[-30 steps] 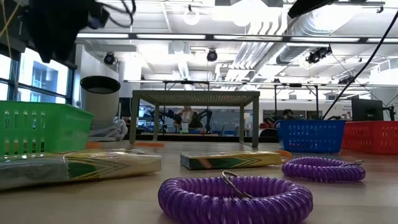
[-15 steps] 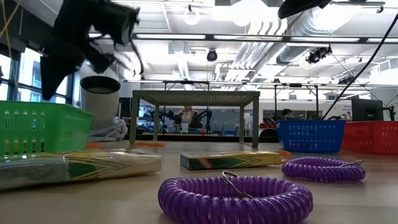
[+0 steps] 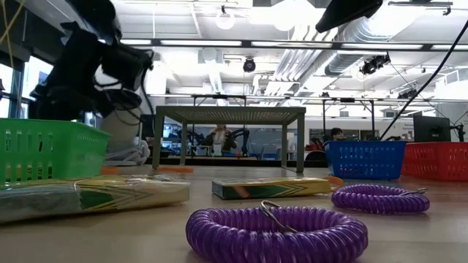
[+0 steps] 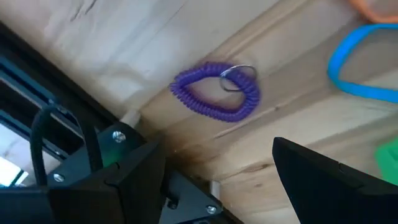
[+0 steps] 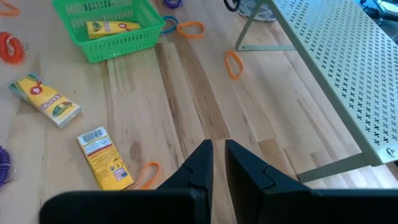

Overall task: Pick & Place Office Desk Supplies
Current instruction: Put the violet spring keychain into the blue bin

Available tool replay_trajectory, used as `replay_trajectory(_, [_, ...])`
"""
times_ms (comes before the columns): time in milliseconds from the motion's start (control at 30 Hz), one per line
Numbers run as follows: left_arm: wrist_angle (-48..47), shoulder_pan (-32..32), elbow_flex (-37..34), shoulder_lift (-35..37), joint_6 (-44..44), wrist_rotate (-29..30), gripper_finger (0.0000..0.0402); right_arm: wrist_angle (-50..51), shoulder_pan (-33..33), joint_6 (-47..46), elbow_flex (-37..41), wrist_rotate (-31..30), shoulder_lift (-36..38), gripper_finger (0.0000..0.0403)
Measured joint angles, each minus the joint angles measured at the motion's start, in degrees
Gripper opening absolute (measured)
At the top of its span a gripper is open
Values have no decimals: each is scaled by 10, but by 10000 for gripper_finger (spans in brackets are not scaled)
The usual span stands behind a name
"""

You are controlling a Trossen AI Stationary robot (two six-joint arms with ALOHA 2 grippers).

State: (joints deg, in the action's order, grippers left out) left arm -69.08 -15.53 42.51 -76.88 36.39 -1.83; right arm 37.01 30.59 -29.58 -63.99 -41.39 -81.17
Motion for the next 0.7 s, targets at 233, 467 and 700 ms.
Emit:
replay_trajectory(233, [22,16,-22,0,44,0,285,0,0,14,0,0,0,29])
replay_trajectory(467, [45,49,-22,0,14,-1,284,0,0,14,0,0,0,29])
replay_trajectory(700, [72,66,-22,0,15,1,284,0,0,13,0,0,0,29])
